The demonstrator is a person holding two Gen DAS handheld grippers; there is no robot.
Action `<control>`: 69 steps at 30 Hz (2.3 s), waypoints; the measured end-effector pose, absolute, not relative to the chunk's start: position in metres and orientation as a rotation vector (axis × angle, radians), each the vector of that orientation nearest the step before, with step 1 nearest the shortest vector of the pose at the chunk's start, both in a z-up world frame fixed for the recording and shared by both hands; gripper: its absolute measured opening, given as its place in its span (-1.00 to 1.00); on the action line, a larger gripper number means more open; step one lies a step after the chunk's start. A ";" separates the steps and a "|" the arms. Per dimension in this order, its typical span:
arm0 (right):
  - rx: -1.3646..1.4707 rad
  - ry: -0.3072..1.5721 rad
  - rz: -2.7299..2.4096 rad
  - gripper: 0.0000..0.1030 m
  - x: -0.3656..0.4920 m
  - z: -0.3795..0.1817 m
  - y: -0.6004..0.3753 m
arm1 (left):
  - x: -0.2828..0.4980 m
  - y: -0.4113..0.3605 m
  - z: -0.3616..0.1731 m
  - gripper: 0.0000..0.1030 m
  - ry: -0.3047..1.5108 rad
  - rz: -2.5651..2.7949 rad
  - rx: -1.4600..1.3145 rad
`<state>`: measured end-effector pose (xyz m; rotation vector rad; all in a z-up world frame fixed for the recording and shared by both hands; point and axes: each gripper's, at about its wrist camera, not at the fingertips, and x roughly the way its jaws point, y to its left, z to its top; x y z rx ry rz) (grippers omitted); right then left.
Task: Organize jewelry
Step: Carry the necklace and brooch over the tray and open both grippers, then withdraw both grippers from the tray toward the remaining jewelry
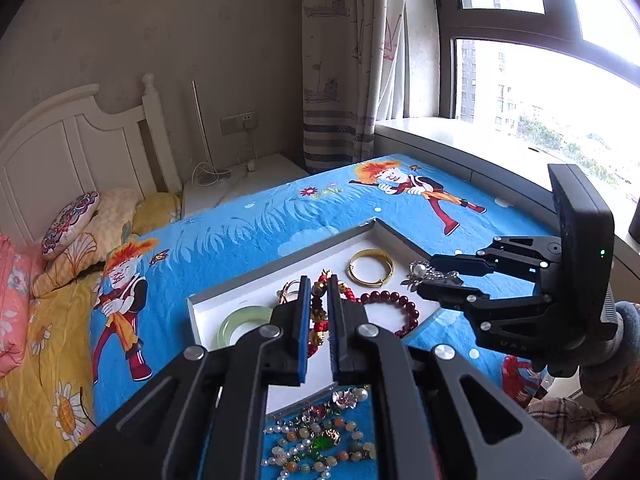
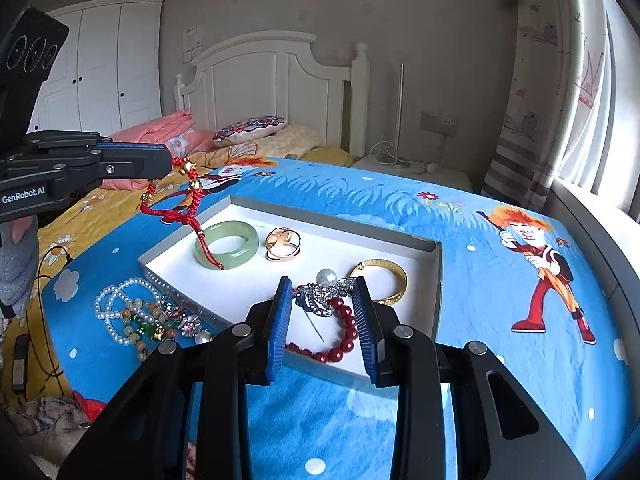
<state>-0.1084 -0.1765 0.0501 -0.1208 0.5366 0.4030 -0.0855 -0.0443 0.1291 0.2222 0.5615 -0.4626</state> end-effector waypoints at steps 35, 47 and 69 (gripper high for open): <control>0.062 0.633 0.397 0.19 -0.060 0.032 -0.204 | -0.056 0.069 0.071 0.82 0.641 -0.090 -0.022; 0.085 0.609 0.408 0.36 -0.098 0.028 -0.206 | -0.089 0.113 0.037 0.95 0.675 0.060 -0.018; 0.108 0.582 0.449 0.38 -0.110 0.024 -0.205 | -0.084 0.140 0.021 0.95 0.747 0.038 -0.177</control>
